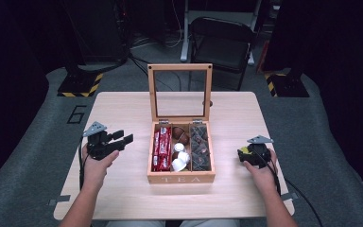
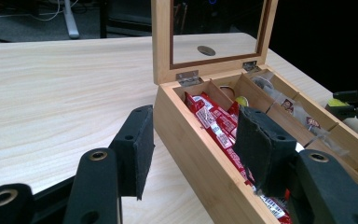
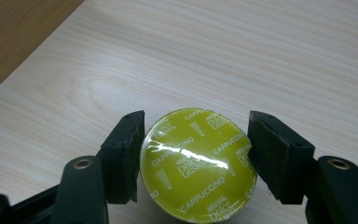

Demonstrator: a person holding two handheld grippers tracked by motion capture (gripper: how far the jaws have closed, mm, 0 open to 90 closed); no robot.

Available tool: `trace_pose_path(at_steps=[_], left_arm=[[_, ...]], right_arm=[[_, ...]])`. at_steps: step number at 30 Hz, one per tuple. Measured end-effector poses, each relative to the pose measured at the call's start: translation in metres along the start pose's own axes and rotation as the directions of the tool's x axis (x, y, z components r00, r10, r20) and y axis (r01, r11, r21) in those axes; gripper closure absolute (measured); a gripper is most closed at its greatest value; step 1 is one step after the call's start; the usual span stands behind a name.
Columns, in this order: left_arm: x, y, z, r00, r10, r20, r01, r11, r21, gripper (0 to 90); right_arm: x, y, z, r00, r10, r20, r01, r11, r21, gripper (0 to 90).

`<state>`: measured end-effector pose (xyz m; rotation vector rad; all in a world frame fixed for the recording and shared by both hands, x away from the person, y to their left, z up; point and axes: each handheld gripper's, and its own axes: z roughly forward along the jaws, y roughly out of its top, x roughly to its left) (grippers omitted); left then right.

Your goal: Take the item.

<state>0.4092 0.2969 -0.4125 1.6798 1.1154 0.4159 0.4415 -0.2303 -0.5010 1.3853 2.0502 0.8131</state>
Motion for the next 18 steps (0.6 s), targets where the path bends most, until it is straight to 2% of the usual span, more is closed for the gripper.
trace_pose_path(at_steps=[9, 16, 18], left_arm=[[-0.0002, -0.0002, 0.0001, 1.0, 0.0, 0.001, 0.0, 1.0, 0.0, 46.9], [0.0, -0.0003, 0.0, 1.0, -0.002, 0.003, 0.002, 1.0, 0.003, 46.9], [-0.0003, -0.0004, 0.0002, 1.0, -0.002, 0.002, 0.002, 1.0, 0.0, 46.9]], right_arm=[[0.0011, -0.0004, 0.0, 1.0, 0.004, 0.005, -0.004, 1.0, 0.002, 36.7], [0.0029, 0.0002, -0.0008, 1.0, 0.009, 0.005, -0.009, 1.0, -0.005, 31.9], [0.0026, 0.0005, -0.0021, 1.0, -0.005, 0.0, 0.005, 1.0, -0.007, 30.4]])
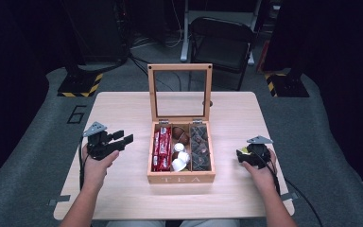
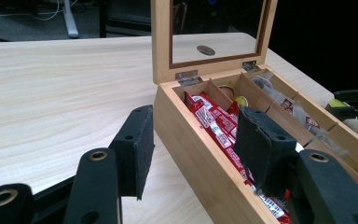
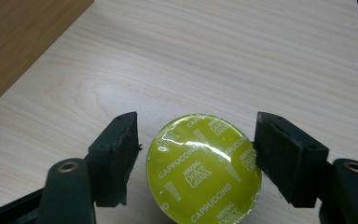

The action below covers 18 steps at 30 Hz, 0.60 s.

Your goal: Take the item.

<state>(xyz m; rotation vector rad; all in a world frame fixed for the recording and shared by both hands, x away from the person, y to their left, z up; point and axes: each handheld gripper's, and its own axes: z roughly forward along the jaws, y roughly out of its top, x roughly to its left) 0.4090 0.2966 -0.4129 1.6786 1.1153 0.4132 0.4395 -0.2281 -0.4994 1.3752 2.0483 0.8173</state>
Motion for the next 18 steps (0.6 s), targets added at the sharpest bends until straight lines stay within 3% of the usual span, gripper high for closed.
trace_pose_path(at_steps=[7, 18], left_arm=[[0.0, 0.0, 0.0, 1.0, -0.001, 0.0, 0.001, 1.0, 0.002, 46.9], [0.001, 0.001, -0.001, 1.0, -0.002, 0.0, 0.002, 1.0, 0.002, 46.8]], right_arm=[[0.0, 0.006, -0.008, 1.0, -0.001, -0.009, 0.0, 0.999, -0.032, 30.0], [-0.005, 0.012, -0.022, 0.9979, 0.056, -0.031, -0.057, 0.997, -0.043, 31.1]])
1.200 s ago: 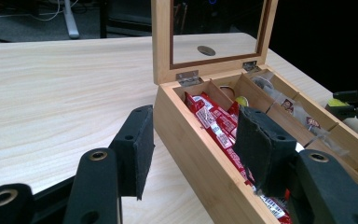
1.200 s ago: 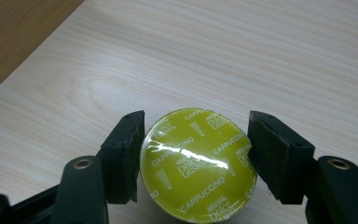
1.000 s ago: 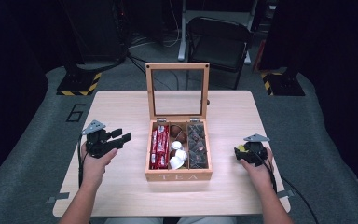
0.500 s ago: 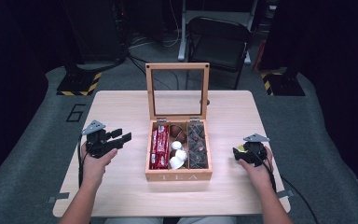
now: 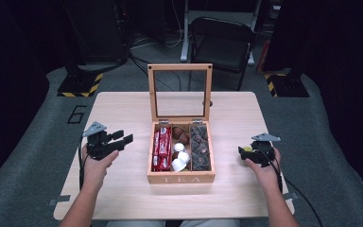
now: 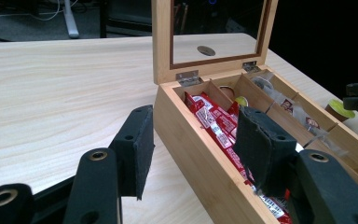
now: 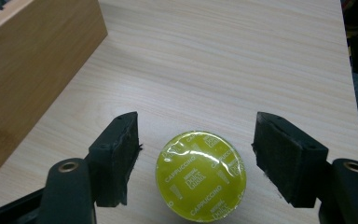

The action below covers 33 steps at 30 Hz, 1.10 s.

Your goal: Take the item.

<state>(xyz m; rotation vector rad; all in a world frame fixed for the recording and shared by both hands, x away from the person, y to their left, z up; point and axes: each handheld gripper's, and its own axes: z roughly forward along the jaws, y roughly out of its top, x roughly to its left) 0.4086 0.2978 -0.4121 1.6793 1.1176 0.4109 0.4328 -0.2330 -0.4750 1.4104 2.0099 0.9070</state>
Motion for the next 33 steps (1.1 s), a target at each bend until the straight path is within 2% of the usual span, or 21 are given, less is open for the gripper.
trace_pose_path(at_steps=[6, 7, 12, 20, 21, 24, 25, 27, 32, 33], left_arm=[[-0.001, 0.0, 0.0, 1.0, 0.004, 0.003, -0.004, 1.0, 0.003, 46.6], [-0.001, 0.0, 0.0, 1.0, 0.005, 0.004, -0.005, 1.0, 0.005, 46.6], [-0.001, 0.0, 0.0, 1.0, 0.008, 0.005, -0.008, 0.9999, 0.008, 46.6], [-0.002, 0.0, 0.002, 0.9999, 0.009, 0.006, -0.009, 0.9999, 0.009, 46.6], [-0.002, 0.0, 0.002, 0.9999, 0.009, 0.006, -0.009, 0.9999, 0.009, 46.6], [-0.003, 0.0, 0.003, 0.9999, 0.011, 0.007, -0.011, 0.9999, 0.01, 46.6], [-0.003, 0.0, 0.003, 0.9999, 0.013, 0.007, -0.013, 0.9998, 0.013, 46.6], [-0.003, 0.0, 0.003, 0.9999, 0.011, 0.007, -0.011, 0.9999, 0.013, 46.6], [-0.003, -0.001, 0.003, 0.9999, 0.01, 0.007, -0.01, 0.9999, 0.013, 46.6], [-0.003, -0.001, 0.003, 0.9999, 0.009, 0.008, -0.009, 0.9998, 0.016, 46.6]], right_arm=[[0.004, 0.009, -0.005, 0.9993, 0.001, -0.037, -0.001, 1.0, -0.003, 31.2], [0.005, 0.011, -0.006, 0.999, -0.018, -0.041, 0.018, 1.0, -0.004, 31.4], [0.016, 0.023, -0.012, 0.9961, -0.042, -0.077, 0.039, 0.999, -0.036, 33.2], [0.025, 0.037, -0.019, 0.9923, -0.081, -0.094, 0.079, 0.997, -0.022, 34.5], [0.026, 0.038, -0.02, 0.9921, -0.073, -0.102, 0.071, 0.997, -0.022, 34.6], [0.03, 0.041, -0.02, 0.9889, -0.086, -0.121, 0.087, 0.996, -0.003, 34.6], [0.03, 0.042, -0.021, 0.9862, -0.106, -0.127, 0.107, 0.994, -0.004, 34.9], [0.034, 0.045, -0.023, 0.9847, -0.094, -0.147, 0.095, 0.995, 0.002, 35.0], [0.04, 0.052, -0.028, 0.9763, -0.111, -0.185, 0.112, 0.994, -0.005, 35.0], [0.042, 0.054, -0.028, 0.9765, -0.095, -0.193, 0.097, 0.995, 0.0, 35.0]])
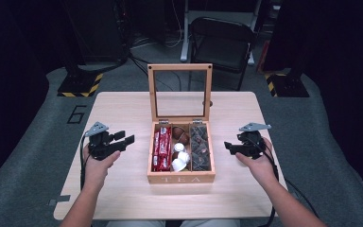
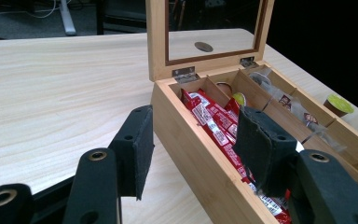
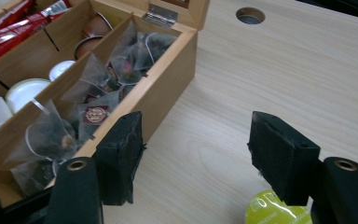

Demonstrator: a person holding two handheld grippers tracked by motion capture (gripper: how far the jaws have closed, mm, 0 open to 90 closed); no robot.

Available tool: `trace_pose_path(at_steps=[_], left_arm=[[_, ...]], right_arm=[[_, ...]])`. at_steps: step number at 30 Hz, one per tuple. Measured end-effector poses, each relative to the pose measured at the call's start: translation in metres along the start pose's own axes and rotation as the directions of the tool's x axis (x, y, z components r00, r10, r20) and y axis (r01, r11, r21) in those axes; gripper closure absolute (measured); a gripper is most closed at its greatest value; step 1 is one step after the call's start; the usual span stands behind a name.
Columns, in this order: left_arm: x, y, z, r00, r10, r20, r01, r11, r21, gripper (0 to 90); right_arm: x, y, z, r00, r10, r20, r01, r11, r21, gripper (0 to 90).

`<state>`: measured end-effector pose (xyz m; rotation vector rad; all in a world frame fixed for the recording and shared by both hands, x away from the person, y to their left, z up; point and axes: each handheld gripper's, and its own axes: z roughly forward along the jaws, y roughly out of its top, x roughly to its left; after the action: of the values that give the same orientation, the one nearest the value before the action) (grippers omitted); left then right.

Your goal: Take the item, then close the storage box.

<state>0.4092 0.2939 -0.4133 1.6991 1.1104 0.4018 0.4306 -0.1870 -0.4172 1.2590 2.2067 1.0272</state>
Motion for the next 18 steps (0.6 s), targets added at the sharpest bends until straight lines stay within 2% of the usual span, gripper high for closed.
trace_pose_path(at_steps=[9, 18], left_arm=[[0.001, 0.002, 0.0, 1.0, -0.004, 0.0, 0.004, 1.0, -0.005, 46.5], [0.002, 0.0, 0.001, 1.0, -0.009, -0.002, 0.009, 0.9999, 0.007, 46.2]], right_arm=[[0.008, 0.019, 0.007, 0.998, -0.022, -0.059, 0.023, 1.0, 0.017, 33.3], [0.018, 0.039, 0.016, 0.9967, -0.048, -0.065, 0.048, 0.999, -0.011, 32.4]])
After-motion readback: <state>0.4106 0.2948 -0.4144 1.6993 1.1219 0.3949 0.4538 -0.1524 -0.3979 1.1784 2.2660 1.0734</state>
